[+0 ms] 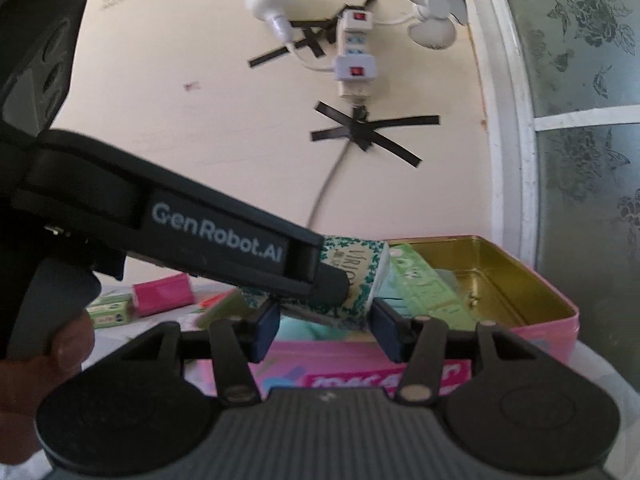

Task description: Organize objects

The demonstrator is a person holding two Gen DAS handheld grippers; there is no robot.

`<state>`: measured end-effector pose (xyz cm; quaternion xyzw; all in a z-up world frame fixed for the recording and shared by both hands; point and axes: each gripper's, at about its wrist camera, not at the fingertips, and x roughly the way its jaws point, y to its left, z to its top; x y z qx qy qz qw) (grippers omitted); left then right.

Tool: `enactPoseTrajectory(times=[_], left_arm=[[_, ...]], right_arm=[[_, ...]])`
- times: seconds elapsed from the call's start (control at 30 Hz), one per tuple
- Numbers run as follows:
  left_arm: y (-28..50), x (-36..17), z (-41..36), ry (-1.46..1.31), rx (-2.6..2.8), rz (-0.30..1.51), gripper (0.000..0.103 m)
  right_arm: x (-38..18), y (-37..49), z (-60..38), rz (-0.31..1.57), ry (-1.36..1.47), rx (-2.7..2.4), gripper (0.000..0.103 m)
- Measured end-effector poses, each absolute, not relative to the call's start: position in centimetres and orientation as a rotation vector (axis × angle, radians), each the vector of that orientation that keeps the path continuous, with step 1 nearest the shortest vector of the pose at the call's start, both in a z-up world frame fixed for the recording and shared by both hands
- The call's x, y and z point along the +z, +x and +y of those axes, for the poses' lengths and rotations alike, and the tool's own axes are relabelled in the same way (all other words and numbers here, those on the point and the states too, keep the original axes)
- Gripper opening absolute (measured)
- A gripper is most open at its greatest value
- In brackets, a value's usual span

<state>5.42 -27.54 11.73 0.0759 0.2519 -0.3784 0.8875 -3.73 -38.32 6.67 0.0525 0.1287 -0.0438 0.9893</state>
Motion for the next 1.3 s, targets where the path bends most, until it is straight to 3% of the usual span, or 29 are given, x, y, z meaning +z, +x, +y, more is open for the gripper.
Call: enactPoseTrajectory(times=[0.13, 0.3, 0.33, 0.37, 0.6, 0.7, 1.3], left_arm=[[7.0, 11.0, -29.9, 0.188, -0.780, 0.520, 0.060], [8.9, 10.1, -30.9, 0.223, -0.638, 0.476, 0.066], [9.0, 10.0, -30.7, 0.224, -0.611, 0.462, 0.074], [9.0, 9.8, -30.5, 0.228, -0.582, 0.446, 0.076], [8.8, 9.5, -29.5, 0.243, -0.448, 0.464, 0.076], [8.2, 9.5, -28.8, 0.228, -0.436, 0.470, 0.076], [6.6, 10.1, -25.3, 0.178, -0.365, 0.464, 0.081]], right_arm=[[6.3, -1.6, -40.4, 0.289, 0.088, -0.130, 0.054], [4.9, -0.8, -41.6, 0.266, 0.106, -0.199, 0.068], [4.8, -0.8, -41.6, 0.263, 0.100, -0.204, 0.068], [4.8, -0.9, -41.7, 0.256, 0.111, -0.201, 0.068], [4.7, -1.1, -42.0, 0.239, 0.125, -0.215, 0.068], [4.7, -1.3, -41.9, 0.234, 0.118, -0.232, 0.074], [5.0, -1.8, -42.1, 0.168, 0.100, -0.285, 0.076]])
